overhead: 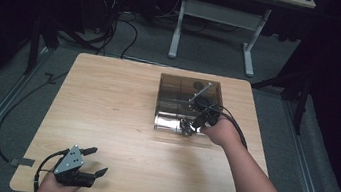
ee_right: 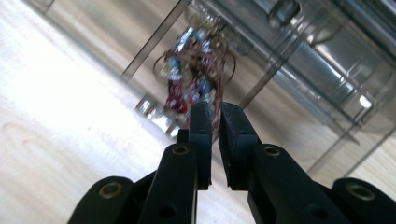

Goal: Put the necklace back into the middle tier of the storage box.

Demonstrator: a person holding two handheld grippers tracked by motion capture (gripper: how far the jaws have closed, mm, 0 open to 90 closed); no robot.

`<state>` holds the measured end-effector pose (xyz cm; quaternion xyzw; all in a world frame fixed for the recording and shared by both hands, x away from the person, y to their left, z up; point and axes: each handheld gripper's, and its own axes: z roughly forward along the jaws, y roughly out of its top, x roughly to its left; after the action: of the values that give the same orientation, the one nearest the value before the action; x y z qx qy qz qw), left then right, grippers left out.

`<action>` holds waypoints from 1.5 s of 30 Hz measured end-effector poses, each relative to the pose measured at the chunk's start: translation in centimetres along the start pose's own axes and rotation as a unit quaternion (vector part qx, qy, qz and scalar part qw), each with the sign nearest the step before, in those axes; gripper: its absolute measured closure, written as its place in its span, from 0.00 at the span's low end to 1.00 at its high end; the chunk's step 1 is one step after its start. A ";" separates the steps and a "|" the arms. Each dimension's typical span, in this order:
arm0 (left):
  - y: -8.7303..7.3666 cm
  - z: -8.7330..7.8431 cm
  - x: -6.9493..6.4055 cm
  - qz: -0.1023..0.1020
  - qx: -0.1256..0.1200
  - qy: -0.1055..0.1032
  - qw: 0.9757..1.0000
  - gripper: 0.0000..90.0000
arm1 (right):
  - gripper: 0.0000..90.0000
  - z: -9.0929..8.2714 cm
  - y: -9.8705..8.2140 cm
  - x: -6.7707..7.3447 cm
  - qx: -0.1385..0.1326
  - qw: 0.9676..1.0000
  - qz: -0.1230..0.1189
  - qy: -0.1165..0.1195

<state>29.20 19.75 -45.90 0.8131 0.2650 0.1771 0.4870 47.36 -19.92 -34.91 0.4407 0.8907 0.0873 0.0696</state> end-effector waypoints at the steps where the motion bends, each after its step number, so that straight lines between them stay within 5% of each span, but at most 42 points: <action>1: 0.0 0.0 0.0 0.001 0.001 0.000 1.000 0.25 | 0.94 -0.2 -0.3 0.1 0.000 1.000 0.002 0.001; 12: 0.0 0.0 0.0 -0.001 0.002 0.002 1.000 0.25 | 0.95 -1.4 -3.3 0.4 -0.016 1.000 0.001 0.014; 25: 0.0 0.0 0.0 0.000 -0.002 0.003 1.000 0.25 | 0.92 -1.3 -4.8 0.2 -0.026 0.999 0.022 0.021; 36: 0.0 0.0 0.0 0.000 -0.003 0.006 1.000 0.25 | 0.82 -1.2 -8.4 0.4 -0.091 0.995 0.038 0.030; 41: 0.0 0.0 0.0 0.000 -0.002 0.005 1.000 0.25 | 0.75 -0.9 -9.8 1.2 -0.121 0.992 0.020 0.012; 45: 0.0 0.0 0.0 0.001 -0.002 0.004 1.000 0.25 | 0.74 -0.7 -11.0 1.6 -0.153 0.988 0.026 0.021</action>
<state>29.16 19.75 -45.90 0.8115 0.2662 0.1815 0.4875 37.75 -25.22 -36.72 0.4455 0.8566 0.2334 0.1154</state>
